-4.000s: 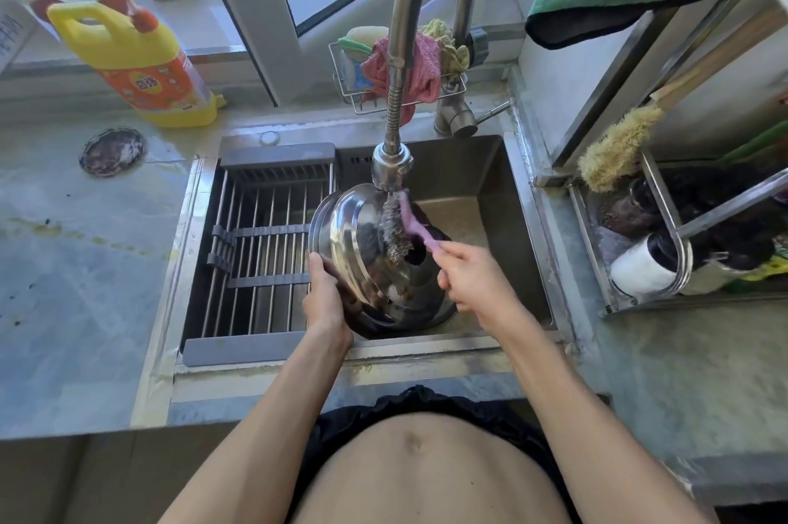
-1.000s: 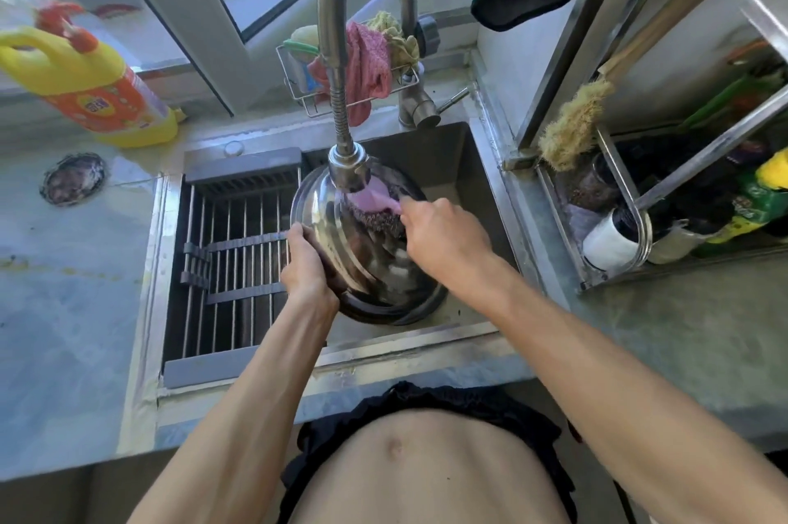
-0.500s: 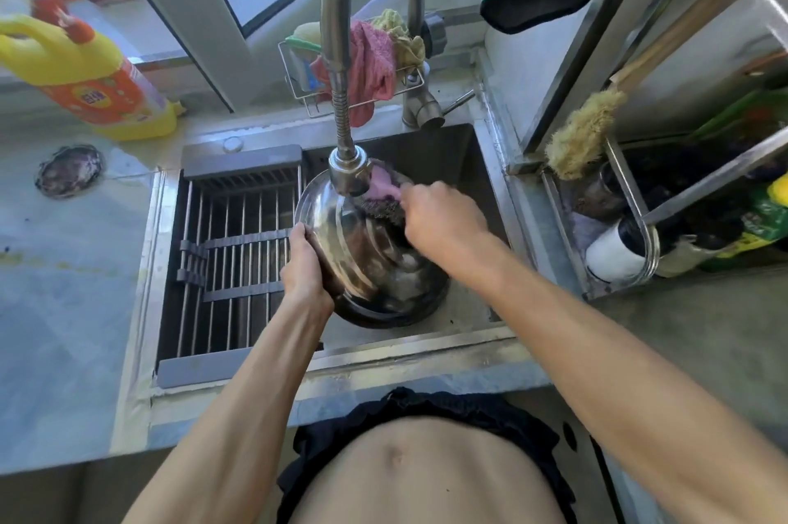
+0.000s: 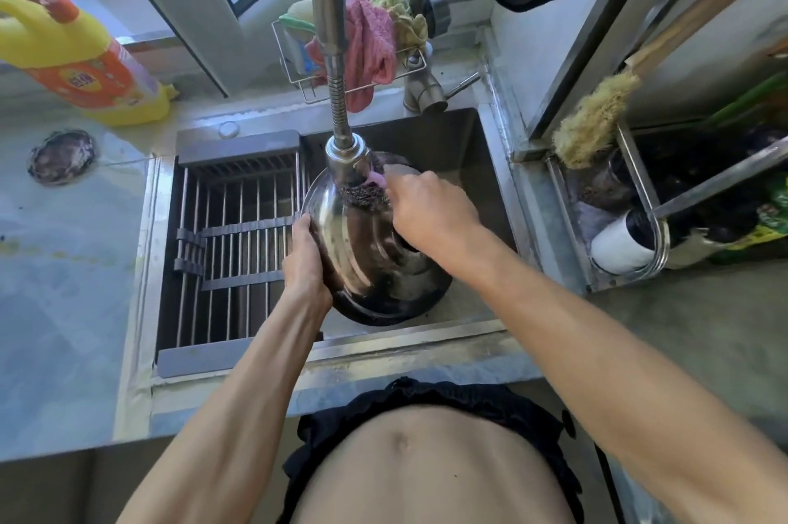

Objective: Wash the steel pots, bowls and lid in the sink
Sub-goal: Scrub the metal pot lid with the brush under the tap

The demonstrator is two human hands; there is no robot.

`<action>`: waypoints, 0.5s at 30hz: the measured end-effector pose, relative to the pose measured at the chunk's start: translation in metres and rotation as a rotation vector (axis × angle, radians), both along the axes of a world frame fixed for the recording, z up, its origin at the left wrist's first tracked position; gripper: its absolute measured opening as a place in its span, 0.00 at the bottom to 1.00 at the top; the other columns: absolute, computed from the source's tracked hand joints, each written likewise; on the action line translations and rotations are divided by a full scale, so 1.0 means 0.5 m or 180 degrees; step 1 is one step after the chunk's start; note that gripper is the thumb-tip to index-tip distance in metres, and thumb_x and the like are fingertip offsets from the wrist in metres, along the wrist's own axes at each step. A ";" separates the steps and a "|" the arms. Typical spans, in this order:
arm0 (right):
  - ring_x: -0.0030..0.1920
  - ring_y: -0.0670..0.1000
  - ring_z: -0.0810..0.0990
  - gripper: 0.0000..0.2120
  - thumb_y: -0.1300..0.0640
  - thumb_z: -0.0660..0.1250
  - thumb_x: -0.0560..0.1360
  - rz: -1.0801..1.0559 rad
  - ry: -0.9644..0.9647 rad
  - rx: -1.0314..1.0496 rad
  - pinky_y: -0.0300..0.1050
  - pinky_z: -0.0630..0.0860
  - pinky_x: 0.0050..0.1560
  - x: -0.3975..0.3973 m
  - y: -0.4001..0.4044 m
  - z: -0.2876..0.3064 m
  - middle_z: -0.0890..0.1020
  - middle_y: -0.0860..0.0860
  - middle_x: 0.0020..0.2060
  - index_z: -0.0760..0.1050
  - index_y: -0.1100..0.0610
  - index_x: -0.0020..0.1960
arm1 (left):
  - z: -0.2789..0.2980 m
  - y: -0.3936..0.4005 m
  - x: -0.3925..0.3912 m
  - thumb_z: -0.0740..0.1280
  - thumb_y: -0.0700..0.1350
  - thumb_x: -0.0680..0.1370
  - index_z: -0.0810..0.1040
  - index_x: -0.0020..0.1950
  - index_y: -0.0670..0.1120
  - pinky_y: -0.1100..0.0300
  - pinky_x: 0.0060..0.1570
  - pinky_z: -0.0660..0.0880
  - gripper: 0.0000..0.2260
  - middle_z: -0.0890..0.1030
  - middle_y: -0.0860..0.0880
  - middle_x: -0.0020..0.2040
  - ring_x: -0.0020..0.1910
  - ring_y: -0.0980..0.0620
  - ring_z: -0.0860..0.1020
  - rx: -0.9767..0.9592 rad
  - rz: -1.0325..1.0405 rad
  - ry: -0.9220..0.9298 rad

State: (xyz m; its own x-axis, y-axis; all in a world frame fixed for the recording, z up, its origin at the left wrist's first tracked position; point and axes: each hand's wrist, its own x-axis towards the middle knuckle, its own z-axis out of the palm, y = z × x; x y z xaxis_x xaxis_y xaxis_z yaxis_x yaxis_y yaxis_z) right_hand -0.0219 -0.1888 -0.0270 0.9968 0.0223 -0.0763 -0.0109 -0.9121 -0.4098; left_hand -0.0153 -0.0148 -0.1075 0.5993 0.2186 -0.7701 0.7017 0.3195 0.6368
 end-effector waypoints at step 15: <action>0.33 0.54 0.78 0.13 0.51 0.56 0.84 -0.1104 0.0862 0.0418 0.44 0.70 0.29 -0.078 -0.120 -0.113 0.80 0.54 0.37 0.78 0.49 0.60 | 0.029 0.033 0.030 0.59 0.63 0.79 0.83 0.65 0.49 0.40 0.65 0.76 0.25 0.86 0.43 0.58 0.60 0.40 0.82 -0.0696 0.0759 -0.0239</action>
State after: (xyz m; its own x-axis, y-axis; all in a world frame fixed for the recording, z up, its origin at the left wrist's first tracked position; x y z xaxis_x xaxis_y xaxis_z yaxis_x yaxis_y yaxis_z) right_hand -0.0610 -0.2487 -0.0834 0.8917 -0.2822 -0.3538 -0.4290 -0.7763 -0.4620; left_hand -0.0001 0.0019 -0.0930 0.6081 0.1939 -0.7698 0.5442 0.6041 0.5821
